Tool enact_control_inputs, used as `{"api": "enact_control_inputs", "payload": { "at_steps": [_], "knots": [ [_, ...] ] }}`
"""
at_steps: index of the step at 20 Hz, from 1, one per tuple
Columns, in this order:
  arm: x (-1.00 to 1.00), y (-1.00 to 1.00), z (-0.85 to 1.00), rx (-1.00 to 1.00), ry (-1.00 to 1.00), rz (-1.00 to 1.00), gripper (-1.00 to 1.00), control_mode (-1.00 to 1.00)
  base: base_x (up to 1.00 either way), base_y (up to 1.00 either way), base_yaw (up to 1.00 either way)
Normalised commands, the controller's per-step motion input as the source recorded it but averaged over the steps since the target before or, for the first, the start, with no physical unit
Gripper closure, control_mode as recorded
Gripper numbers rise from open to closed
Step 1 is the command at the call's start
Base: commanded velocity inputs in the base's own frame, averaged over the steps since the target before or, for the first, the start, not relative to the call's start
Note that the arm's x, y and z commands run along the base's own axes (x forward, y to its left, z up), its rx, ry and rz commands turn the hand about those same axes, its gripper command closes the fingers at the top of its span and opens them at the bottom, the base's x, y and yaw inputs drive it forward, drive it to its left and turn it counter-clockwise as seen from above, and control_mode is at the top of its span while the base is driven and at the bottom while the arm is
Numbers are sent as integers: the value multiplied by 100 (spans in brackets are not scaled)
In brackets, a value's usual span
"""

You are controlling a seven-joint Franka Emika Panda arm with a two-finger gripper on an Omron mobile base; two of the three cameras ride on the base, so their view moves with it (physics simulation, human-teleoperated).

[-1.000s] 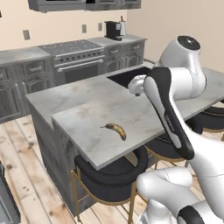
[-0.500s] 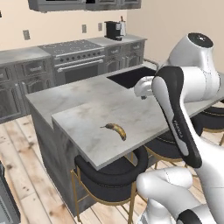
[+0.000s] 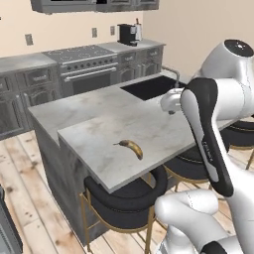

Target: Open the fridge, remove the banana, cucumber, and shrimp, and place them on any counter.

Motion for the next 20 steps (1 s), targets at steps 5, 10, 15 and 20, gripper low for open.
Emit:
{"api": "enact_control_inputs", "payload": {
  "at_steps": [5,10,15,20],
  "knots": [
    [0,0,0,0,0,0,-100,100,-65,1,20],
    [0,0,0,0,0,0,-100,100,-85,0,88],
    [0,0,0,0,0,0,-100,100,-20,0,100],
    [0,0,0,0,0,0,-100,100,-2,0,100]
  ]
}}
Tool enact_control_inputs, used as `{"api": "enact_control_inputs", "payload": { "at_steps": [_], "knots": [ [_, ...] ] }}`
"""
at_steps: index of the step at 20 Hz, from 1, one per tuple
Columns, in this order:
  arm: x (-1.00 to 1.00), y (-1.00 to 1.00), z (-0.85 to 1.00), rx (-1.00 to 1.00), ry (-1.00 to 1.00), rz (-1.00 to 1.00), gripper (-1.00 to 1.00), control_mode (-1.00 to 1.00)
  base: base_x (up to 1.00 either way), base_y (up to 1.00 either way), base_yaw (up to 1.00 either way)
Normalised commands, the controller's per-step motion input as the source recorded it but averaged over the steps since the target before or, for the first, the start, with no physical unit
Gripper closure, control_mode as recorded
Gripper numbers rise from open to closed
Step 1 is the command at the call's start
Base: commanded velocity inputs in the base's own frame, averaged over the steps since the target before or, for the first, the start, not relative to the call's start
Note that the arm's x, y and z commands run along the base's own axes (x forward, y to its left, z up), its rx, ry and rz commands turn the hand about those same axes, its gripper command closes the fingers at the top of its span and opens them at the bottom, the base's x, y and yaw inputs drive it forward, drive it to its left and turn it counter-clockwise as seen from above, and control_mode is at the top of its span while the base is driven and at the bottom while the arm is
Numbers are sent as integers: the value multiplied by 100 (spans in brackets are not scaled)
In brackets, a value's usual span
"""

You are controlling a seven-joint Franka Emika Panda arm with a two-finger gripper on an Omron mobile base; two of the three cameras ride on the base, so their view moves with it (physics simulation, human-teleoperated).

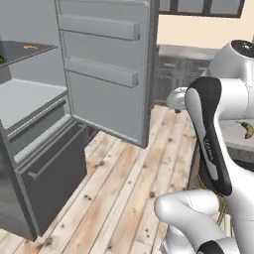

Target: Open the fridge, remove the banana, cucumber, and shrimp, and place them on any counter.

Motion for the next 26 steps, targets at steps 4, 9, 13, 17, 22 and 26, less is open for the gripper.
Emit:
{"api": "enact_control_inputs", "payload": {
  "at_steps": [4,9,13,17,22,26],
  "knots": [
    [0,0,0,0,0,0,-100,100,10,0,100],
    [0,0,0,0,0,0,-100,100,36,-22,84],
    [0,0,0,0,0,0,-100,100,67,-90,41],
    [0,0,0,0,0,0,-100,100,77,-85,20],
    [0,0,0,0,0,0,-100,100,100,23,0],
    [0,0,0,0,0,0,-100,100,82,24,-3]
  ]
}}
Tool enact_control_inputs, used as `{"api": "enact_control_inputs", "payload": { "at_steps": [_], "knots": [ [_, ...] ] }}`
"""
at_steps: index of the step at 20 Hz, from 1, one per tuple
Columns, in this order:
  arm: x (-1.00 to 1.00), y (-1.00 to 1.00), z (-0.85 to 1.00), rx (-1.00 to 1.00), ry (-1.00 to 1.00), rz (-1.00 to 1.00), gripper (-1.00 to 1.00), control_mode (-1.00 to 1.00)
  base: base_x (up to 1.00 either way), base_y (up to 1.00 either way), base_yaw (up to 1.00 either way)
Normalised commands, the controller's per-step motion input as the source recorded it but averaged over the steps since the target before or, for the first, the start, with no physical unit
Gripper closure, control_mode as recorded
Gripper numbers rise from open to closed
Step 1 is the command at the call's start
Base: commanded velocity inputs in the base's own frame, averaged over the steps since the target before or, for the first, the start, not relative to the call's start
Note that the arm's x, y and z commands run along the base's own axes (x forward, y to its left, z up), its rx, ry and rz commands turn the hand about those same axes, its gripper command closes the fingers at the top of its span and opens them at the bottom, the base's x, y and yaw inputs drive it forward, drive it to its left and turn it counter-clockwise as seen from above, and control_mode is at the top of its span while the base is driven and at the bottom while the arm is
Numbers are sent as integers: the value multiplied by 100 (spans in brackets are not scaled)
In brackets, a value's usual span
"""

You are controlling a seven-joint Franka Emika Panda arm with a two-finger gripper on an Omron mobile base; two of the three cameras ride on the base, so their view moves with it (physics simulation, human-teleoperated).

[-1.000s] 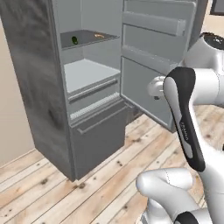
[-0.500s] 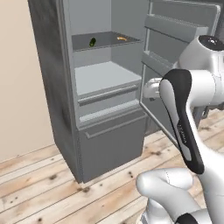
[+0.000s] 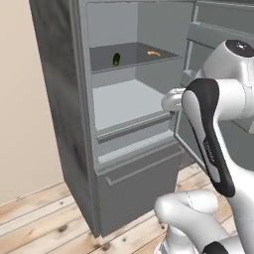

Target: Open the fridge, remove the banana, cucumber, and shrimp, and place them on any counter.

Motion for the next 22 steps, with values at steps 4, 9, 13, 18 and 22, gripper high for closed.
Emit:
{"api": "enact_control_inputs", "payload": {
  "at_steps": [4,9,13,18,22],
  "knots": [
    [0,0,0,0,0,0,-100,100,83,-12,-8],
    [0,0,0,0,0,0,-100,100,82,-23,-1],
    [0,0,0,0,0,0,-100,100,92,0,-1],
    [0,0,0,0,0,0,-100,100,69,0,-2],
    [1,0,0,4,1,0,-100,-100,28,0,0]
  ]
}}
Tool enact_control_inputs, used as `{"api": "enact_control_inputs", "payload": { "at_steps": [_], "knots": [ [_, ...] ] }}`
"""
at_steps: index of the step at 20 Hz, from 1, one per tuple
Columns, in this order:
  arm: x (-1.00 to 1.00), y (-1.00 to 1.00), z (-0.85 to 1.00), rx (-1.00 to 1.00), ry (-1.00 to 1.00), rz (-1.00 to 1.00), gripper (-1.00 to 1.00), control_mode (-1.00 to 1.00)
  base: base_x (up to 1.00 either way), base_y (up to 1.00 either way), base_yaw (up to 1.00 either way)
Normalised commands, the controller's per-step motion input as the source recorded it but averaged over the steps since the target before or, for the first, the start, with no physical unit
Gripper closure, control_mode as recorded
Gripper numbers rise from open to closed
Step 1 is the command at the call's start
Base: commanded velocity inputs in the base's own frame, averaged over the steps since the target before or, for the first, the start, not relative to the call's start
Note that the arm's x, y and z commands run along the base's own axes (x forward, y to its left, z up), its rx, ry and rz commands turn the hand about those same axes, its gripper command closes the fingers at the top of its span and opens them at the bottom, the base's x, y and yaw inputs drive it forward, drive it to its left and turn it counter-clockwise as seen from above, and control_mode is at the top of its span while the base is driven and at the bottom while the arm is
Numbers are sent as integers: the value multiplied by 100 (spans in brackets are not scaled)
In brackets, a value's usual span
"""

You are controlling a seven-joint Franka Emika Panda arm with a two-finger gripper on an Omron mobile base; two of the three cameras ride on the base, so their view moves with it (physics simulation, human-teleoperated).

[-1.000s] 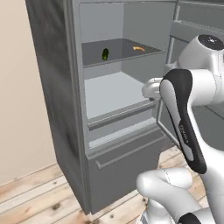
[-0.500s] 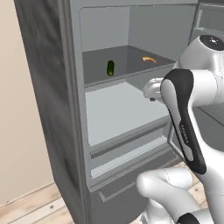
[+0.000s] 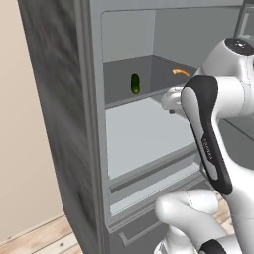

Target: Open the fridge, remove the banana, cucumber, and shrimp, and place them on any counter.

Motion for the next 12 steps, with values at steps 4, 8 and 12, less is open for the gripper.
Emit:
{"api": "enact_control_inputs", "payload": {
  "at_steps": [4,8,12],
  "knots": [
    [38,1,3,15,8,3,-100,-100,0,0,0],
    [81,14,6,10,0,8,-100,-100,0,0,0],
    [51,40,9,1,2,0,-100,-100,0,0,0]
  ]
}}
